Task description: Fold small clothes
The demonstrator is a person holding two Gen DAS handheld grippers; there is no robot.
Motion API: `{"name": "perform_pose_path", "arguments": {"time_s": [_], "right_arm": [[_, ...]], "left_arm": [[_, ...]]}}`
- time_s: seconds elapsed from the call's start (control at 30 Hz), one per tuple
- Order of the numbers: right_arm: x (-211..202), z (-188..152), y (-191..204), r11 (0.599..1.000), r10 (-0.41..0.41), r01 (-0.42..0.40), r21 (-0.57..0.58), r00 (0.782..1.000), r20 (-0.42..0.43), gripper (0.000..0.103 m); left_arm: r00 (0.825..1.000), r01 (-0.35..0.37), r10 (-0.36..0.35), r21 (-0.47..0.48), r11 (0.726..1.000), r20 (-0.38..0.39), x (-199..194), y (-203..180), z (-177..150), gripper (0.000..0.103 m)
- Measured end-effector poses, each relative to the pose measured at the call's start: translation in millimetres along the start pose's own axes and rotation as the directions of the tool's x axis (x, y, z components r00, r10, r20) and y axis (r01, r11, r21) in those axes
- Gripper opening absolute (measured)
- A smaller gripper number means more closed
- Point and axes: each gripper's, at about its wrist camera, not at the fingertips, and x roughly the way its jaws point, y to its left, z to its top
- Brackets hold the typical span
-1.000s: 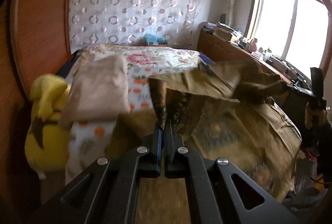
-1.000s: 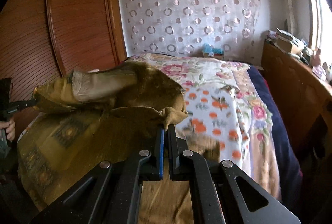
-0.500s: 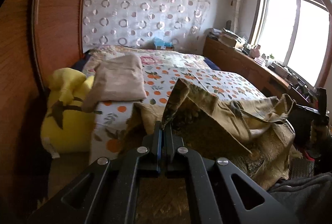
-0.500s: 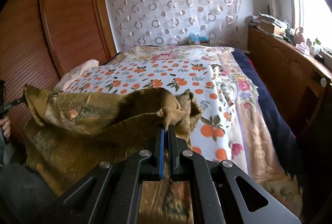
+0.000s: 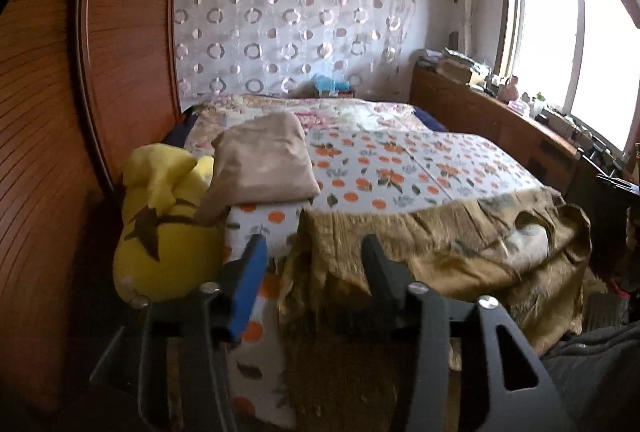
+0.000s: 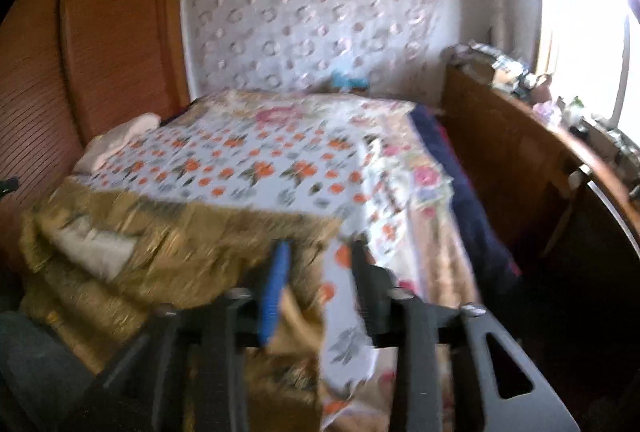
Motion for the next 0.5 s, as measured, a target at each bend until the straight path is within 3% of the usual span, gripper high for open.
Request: {"name": "perform_pose_path", "arguments": {"time_s": [0.17, 0.5], "right_arm": [[31, 14, 7, 1.000, 0.010, -0.010, -0.018, 1.000, -0.013, 0.045], [102, 20, -3, 0.997, 0.071, -0.072, -0.005, 0.984, -0.164, 0.047]], "left_arm": [[1.000, -0.022, 0.022, 0.012, 1.000, 0.010, 23, 1, 18, 0.059], [0.993, -0.007, 0.013, 0.055, 0.998, -0.115, 90, 7, 25, 0.060]]}}
